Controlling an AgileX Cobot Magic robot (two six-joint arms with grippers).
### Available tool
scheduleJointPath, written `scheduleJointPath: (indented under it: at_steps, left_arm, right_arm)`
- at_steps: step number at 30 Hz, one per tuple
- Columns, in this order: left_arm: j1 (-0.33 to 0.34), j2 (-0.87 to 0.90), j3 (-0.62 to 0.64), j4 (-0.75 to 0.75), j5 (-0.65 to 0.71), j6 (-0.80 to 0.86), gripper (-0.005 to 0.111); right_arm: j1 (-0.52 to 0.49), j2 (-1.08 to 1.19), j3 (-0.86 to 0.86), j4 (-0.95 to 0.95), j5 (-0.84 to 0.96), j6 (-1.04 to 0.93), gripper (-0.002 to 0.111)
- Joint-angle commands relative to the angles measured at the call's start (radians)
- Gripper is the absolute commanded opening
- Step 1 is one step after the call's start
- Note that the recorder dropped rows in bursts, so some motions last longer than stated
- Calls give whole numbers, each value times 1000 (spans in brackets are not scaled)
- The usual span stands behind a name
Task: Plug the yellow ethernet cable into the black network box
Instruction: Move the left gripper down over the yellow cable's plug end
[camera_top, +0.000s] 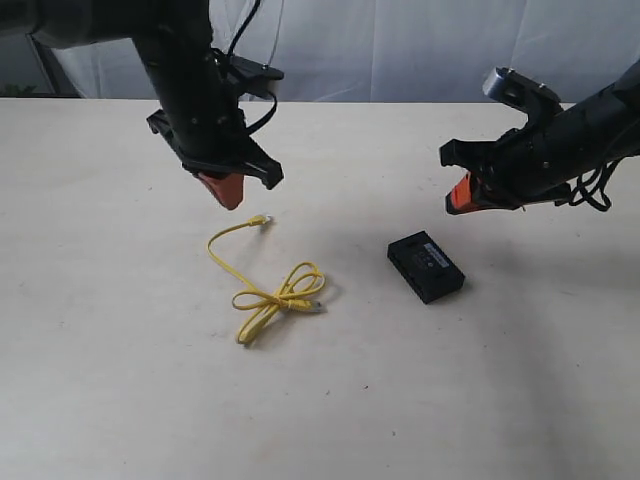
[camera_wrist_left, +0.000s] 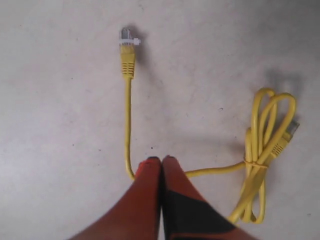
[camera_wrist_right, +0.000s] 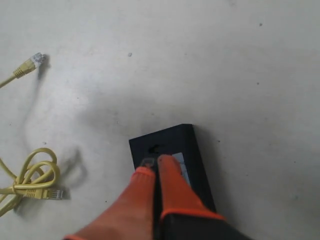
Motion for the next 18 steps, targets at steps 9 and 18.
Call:
scheduleJointPath:
  at_steps: [9,18]
  left_arm:
    - [-55,172,-147,94,43,-46,0]
    - [-55,261,-302,113,49,11,0]
  right_arm:
    - [-5,-2,-3,7,-23,-6,0]
    - [-5,-2,-3,7,-34,-6,0]
